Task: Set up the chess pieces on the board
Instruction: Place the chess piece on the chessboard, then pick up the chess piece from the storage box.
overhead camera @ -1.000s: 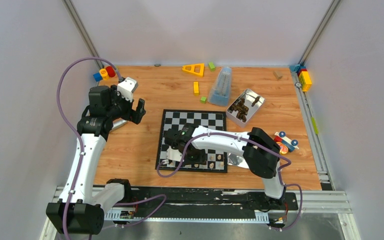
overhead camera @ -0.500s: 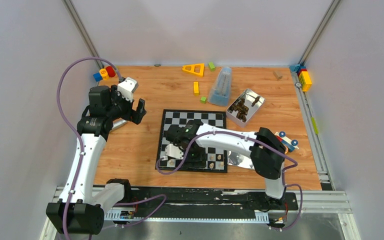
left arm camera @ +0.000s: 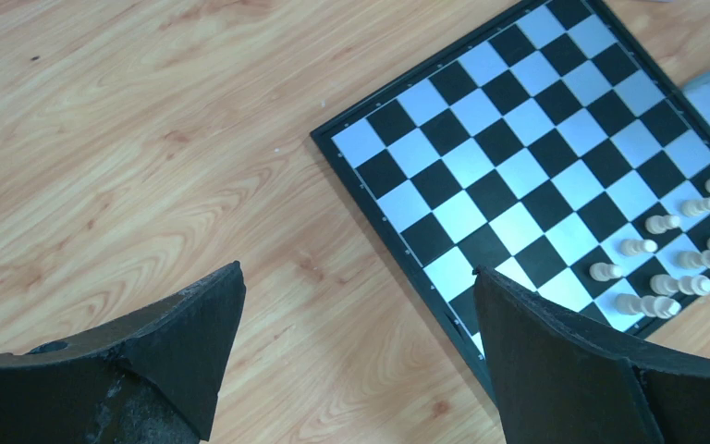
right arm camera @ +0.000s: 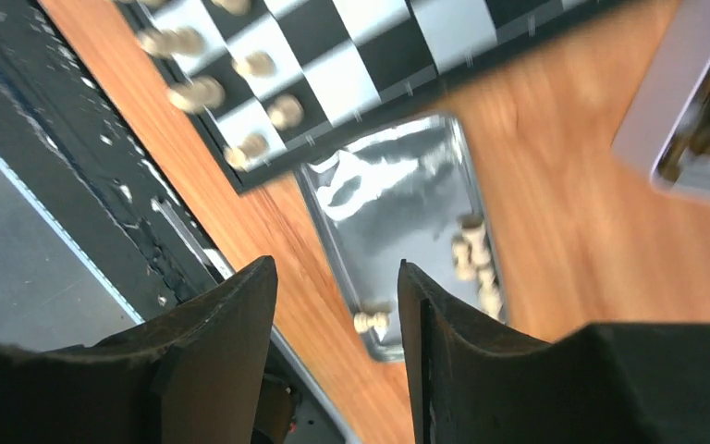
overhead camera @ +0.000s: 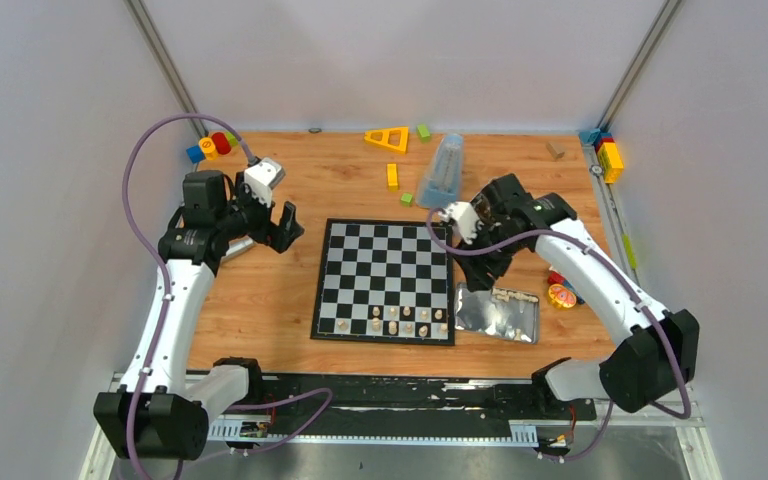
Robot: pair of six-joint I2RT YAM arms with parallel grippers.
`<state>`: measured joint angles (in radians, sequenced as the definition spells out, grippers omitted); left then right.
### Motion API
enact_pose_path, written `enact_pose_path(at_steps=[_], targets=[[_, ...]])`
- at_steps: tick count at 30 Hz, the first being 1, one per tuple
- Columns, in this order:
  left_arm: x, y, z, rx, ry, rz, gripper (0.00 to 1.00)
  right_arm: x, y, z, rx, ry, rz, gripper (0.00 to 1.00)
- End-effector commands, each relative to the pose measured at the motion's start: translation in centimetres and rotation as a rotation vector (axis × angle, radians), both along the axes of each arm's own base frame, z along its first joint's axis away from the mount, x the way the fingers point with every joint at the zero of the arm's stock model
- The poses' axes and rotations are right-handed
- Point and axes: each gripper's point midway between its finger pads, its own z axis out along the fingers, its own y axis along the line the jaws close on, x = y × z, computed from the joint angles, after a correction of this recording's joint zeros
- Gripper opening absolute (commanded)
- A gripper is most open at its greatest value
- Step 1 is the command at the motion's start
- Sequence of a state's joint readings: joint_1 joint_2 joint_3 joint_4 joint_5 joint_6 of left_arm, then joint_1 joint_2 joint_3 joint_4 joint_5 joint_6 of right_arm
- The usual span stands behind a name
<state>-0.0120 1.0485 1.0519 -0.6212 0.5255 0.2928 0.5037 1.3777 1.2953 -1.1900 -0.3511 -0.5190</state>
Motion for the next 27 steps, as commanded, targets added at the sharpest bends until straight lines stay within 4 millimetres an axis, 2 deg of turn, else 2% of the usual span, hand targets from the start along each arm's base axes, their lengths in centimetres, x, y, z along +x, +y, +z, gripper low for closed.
enact_pose_path(at_steps=[1, 4, 7, 12, 20, 27], targets=[[-0.7, -1.7, 1.5, -0.053, -0.045, -0.120, 1.00, -0.1, -4.6, -3.1, 0.036, 0.046, -0.122, 0.51], [-1.2, -2.4, 1.7, -0.076, -0.061, -0.164, 1.00, 0.5, -8.5, -5.6, 0.013, 0.037, -0.235, 0.48], [-1.4, -2.8, 1.7, -0.088, -0.075, -0.189, 1.00, 1.2, -11.5, -7.9, -0.036, 0.012, -0.305, 0.46], [-1.4, -3.0, 1.6, -0.094, -0.077, -0.205, 1.00, 2.5, -14.6, -10.6, -0.115, -0.046, -0.348, 0.43], [-1.4, -3.0, 1.2, -0.090, -0.071, -0.209, 1.00, 3.2, -16.2, -12.1, -0.187, -0.087, -0.333, 0.42], [-1.5, -3.1, 1.2, -0.090, -0.071, -0.215, 1.00, 3.2, -16.3, -12.6, -0.195, -0.076, -0.321, 0.42]])
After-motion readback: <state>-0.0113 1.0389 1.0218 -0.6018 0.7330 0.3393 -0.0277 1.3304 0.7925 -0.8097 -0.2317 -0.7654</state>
